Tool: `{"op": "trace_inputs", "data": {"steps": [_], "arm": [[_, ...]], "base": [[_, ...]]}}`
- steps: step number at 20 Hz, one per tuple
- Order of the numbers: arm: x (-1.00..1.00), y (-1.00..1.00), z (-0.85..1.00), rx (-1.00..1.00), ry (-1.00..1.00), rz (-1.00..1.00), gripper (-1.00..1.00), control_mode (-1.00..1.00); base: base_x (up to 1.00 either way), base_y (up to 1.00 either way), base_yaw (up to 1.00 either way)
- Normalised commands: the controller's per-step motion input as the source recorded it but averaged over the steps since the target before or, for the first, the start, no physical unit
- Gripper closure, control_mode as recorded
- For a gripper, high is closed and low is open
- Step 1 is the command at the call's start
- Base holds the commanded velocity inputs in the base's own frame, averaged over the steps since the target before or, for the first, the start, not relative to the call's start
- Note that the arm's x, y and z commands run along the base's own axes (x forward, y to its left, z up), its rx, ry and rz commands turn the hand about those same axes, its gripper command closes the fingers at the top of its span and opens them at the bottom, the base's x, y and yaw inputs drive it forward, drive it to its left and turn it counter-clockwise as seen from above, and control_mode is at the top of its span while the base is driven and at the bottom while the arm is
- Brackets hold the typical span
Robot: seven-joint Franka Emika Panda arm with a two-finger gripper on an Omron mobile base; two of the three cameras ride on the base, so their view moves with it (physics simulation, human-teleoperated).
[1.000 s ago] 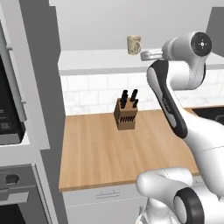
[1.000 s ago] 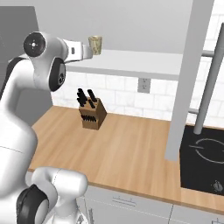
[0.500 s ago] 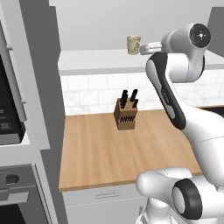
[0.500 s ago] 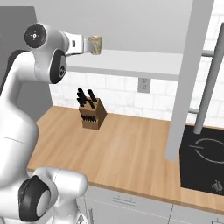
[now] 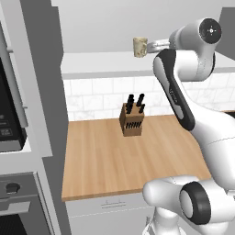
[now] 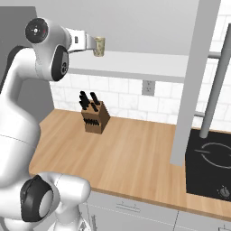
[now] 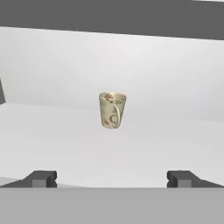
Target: Gather all objects into one cabinet and sort the glasses and bowls to opposite sides.
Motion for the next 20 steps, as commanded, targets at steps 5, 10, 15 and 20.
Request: {"op": "trace_inputs", "data": {"steps": [5, 10, 15, 20], "arm": [[0.12, 0.00, -0.14, -0.01, -0.10, 0.00, -1.00, -1.00], [0.21, -0.10, -0.12, 0.00, -0.03, 0.00, -1.00, -1.00], [0.24, -0.15, 0.00, 0.00, 0.02, 0.00, -1.00, -1.00], [0.14, -0.02, 0.01, 0.00, 0.05, 0.00, -1.00, -1.00]], "base": [[0.00, 0.00, 0.00], [0.00, 0.00, 0.00], [0.00, 0.00, 0.00], [0.00, 0.00, 0.00]]}}
